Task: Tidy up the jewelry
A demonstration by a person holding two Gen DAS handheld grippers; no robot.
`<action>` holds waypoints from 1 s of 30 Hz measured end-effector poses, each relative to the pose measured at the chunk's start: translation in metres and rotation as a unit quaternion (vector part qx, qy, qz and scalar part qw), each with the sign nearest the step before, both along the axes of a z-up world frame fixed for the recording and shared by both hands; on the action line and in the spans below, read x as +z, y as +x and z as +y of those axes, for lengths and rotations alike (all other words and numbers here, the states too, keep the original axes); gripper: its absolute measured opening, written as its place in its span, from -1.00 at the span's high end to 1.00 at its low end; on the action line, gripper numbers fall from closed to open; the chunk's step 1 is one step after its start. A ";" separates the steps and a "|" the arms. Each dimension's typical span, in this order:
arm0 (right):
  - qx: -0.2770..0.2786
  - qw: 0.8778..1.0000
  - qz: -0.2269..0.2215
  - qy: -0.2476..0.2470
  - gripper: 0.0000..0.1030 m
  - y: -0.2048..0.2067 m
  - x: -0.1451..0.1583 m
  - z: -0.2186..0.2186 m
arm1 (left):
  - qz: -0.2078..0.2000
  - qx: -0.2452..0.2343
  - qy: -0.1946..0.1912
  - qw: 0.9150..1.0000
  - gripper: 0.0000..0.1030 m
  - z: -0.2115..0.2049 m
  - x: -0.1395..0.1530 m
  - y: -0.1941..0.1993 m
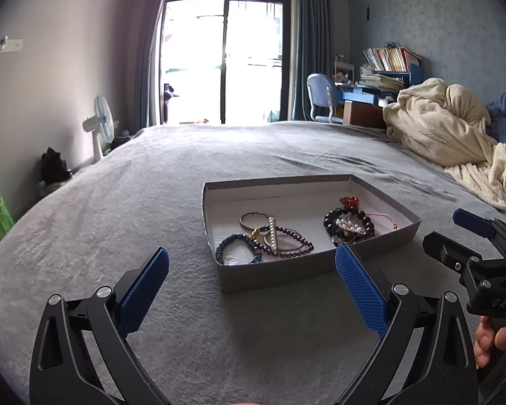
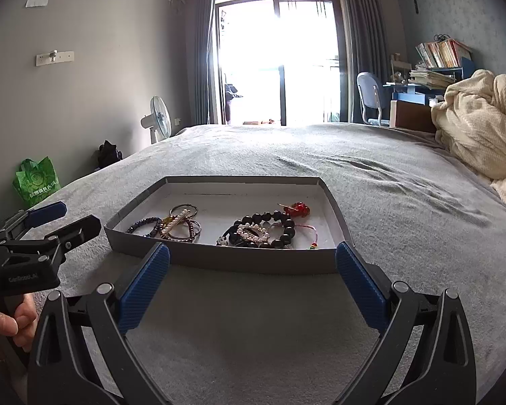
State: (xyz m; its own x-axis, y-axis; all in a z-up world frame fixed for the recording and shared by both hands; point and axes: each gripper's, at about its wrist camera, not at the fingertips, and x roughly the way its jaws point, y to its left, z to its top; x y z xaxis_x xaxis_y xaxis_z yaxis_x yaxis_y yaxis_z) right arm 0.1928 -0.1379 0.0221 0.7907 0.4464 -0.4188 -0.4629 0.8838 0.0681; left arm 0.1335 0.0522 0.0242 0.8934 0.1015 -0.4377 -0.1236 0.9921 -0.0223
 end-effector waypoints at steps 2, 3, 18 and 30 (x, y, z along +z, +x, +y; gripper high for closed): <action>0.000 1.000 0.002 0.002 -0.89 0.001 -0.001 -0.001 | 0.001 0.000 0.000 1.000 -0.90 0.000 0.000 0.000; -0.001 1.000 0.004 0.003 -0.89 0.001 -0.001 -0.001 | 0.001 0.000 0.000 1.000 -0.90 0.000 0.000 0.000; -0.002 1.000 0.009 0.005 -0.89 0.003 -0.002 -0.002 | 0.000 0.000 0.000 1.000 -0.90 0.000 0.000 0.000; -0.001 1.000 0.014 0.003 -0.89 0.003 -0.004 -0.002 | 0.001 0.001 0.001 1.000 -0.90 0.000 -0.001 0.000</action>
State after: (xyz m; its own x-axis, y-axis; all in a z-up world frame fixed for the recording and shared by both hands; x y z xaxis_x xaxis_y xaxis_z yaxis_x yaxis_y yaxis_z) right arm 0.1960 -0.1400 0.0182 0.7797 0.4473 -0.4381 -0.4589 0.8843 0.0862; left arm 0.1335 0.0524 0.0235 0.8924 0.1034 -0.4392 -0.1249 0.9920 -0.0203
